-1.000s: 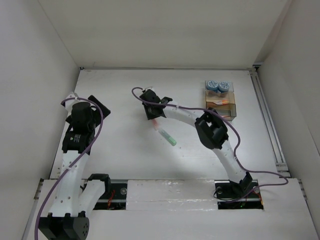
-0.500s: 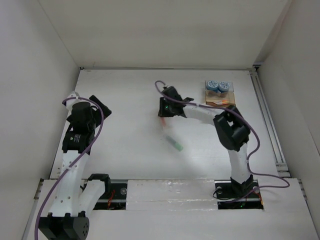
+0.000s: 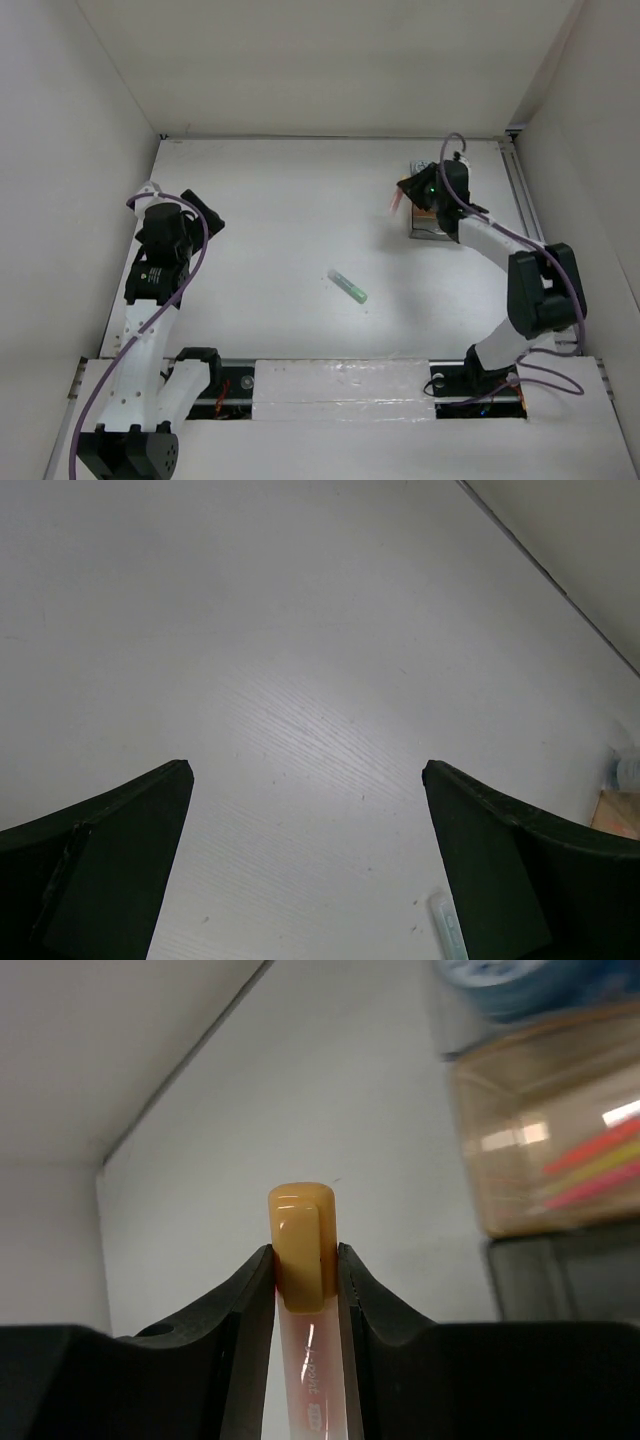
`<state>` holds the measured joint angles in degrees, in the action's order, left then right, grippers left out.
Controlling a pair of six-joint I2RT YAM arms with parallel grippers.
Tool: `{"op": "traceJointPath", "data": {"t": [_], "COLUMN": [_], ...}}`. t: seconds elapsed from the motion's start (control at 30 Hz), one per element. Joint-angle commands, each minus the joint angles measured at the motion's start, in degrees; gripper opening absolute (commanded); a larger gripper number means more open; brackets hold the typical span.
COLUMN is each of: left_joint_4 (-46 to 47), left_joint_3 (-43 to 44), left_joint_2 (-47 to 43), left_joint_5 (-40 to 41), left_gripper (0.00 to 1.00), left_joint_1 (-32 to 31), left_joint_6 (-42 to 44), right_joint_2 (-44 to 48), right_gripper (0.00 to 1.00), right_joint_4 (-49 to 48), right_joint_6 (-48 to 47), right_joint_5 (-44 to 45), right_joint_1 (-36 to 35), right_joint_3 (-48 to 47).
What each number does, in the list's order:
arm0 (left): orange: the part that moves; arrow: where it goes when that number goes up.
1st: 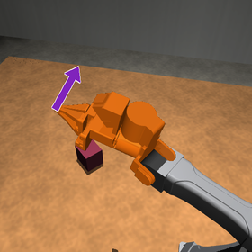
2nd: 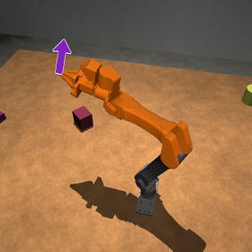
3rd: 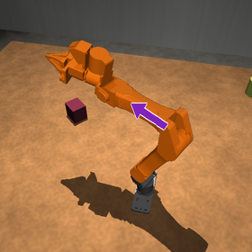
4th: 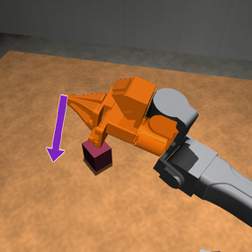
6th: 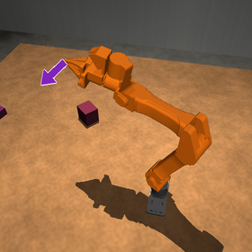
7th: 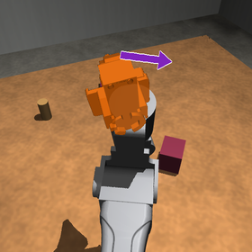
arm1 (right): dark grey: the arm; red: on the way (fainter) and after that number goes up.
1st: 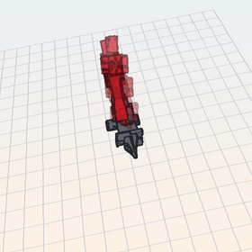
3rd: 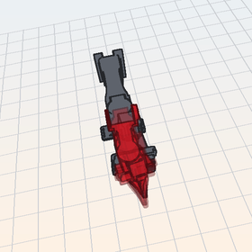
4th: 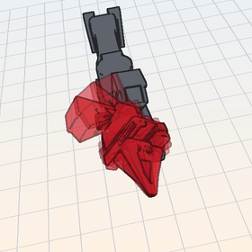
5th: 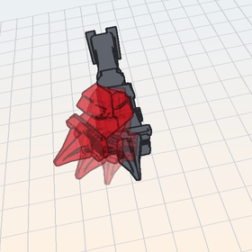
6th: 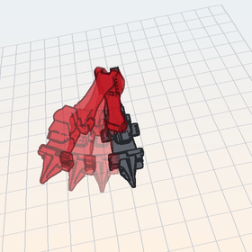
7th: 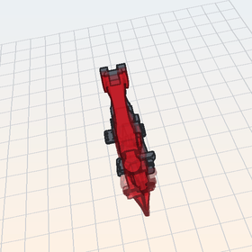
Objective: Sort the stationery into containers
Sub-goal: Place the stationery into the container
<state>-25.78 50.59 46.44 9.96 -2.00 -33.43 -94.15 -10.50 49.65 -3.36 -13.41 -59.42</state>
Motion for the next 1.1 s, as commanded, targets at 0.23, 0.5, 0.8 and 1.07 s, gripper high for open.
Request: {"op": "traceJointPath", "data": {"t": [0.23,0.5,0.8,1.07], "left_joint_4": [2.23,2.75,3.28,3.81], "left_joint_3": [0.3,0.3,-0.23,-0.23], "left_joint_2": [-0.12,-0.12,-0.12,-0.12], "left_joint_5": [-1.86,-2.39,-3.63,-5.38], "left_gripper": [0.99,0.99,0.99,0.99], "left_joint_1": [0.24,0.24,0.24,0.24], "left_joint_6": [1.26,1.26,1.79,2.32], "right_joint_2": [24.53,19.8,12.94,9.69], "right_gripper": [0.0,0.0,0.0,0.04], "right_joint_4": [-4.01,9.26,12.08,12.08], "right_joint_6": [23.45,33.05,39.56,38.07], "right_joint_5": [41.14,47.04,46.42,44.49], "right_joint_1": [1.01,5.23,5.76,5.76], "right_joint_3": [21.36,17.59,14.33,11.25]}}
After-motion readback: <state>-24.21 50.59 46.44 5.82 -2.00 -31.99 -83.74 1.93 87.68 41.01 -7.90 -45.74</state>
